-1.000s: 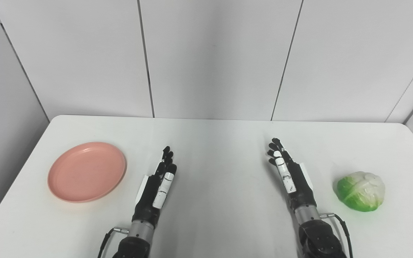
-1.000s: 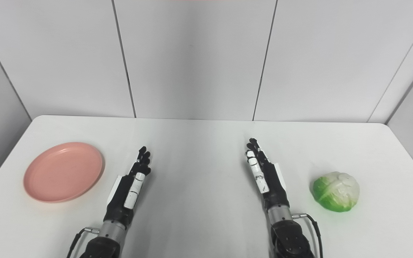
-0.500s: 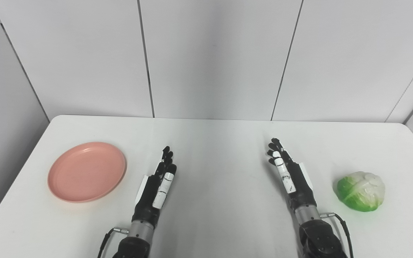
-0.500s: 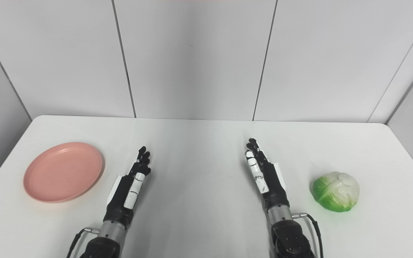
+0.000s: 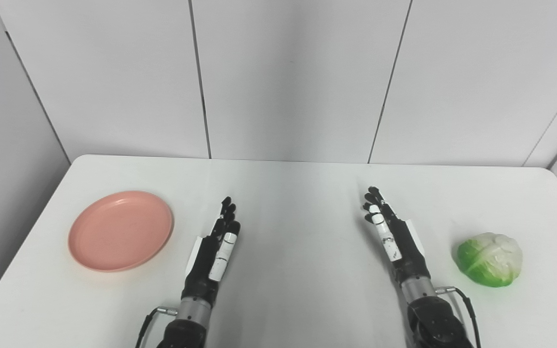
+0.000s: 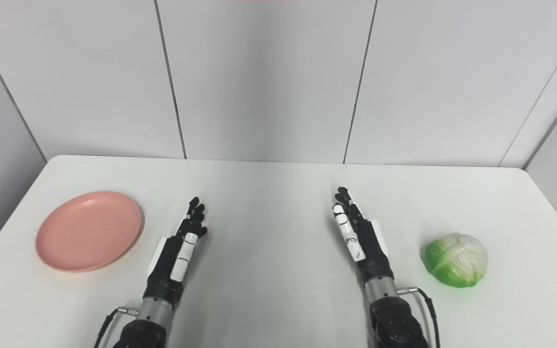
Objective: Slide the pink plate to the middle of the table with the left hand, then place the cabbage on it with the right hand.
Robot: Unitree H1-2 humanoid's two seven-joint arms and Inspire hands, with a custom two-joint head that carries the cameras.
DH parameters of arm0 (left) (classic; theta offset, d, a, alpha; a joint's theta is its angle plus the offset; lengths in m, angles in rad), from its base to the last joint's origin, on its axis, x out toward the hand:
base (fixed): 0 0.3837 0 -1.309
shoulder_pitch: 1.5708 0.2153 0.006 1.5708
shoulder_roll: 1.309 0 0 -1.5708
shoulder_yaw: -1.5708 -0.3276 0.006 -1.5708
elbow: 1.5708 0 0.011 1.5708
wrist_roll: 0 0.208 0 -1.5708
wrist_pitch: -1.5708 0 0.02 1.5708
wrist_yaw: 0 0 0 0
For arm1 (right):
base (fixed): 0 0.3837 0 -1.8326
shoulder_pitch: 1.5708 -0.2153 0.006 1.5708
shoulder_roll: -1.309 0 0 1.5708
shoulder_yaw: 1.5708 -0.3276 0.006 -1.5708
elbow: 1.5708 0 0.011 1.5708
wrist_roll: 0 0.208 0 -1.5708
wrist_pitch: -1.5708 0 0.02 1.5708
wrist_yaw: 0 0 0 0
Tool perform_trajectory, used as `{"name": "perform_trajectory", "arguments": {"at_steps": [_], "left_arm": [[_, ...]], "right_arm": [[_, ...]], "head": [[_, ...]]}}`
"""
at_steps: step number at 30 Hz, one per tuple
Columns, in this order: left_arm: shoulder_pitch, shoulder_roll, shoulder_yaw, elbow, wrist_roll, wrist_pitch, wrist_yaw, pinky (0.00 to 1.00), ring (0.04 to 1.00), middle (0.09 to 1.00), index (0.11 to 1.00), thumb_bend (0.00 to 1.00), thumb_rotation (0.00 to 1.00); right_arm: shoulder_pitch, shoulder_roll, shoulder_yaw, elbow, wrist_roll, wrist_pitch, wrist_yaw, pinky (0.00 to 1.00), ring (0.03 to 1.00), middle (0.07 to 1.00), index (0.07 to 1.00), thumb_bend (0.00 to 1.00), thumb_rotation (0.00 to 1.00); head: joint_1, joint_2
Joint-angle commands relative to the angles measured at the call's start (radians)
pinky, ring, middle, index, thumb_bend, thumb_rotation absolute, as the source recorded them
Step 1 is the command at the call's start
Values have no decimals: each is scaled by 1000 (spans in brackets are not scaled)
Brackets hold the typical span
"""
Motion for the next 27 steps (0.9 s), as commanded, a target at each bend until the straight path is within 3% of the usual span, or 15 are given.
{"name": "perform_trajectory", "arguments": {"at_steps": [1,5,8,13,21,27], "left_arm": [[-13,-18,-11,67,1,23,0,953,996,986,988,670,1000],[-39,-26,-16,120,-5,25,-10,993,1000,1000,1000,813,1000],[-55,-31,-16,163,-12,1,-12,999,1000,1000,1000,857,1000],[-65,-37,-16,183,-16,-18,-8,1000,1000,1000,1000,853,1000],[-64,-37,-19,176,-19,-19,-10,1000,1000,1000,1000,838,1000],[-72,-35,-16,186,-28,-21,-17,1000,1000,1000,1000,831,1000]], "right_arm": [[7,-8,-1,21,12,31,33,888,911,938,950,240,1000],[5,-22,-13,26,59,18,67,933,938,964,981,229,1000],[6,-24,-23,25,74,27,71,950,945,970,989,193,1000],[-1,-33,-24,49,80,-7,88,965,955,979,996,188,1000],[-4,-32,-27,36,93,22,103,980,970,991,1000,212,1000],[-14,-33,-23,60,72,1,97,965,961,983,999,217,1000]], "head": [[36,-5],[87,-10],[106,-13],[109,-11],[106,-6],[97,-11]]}}
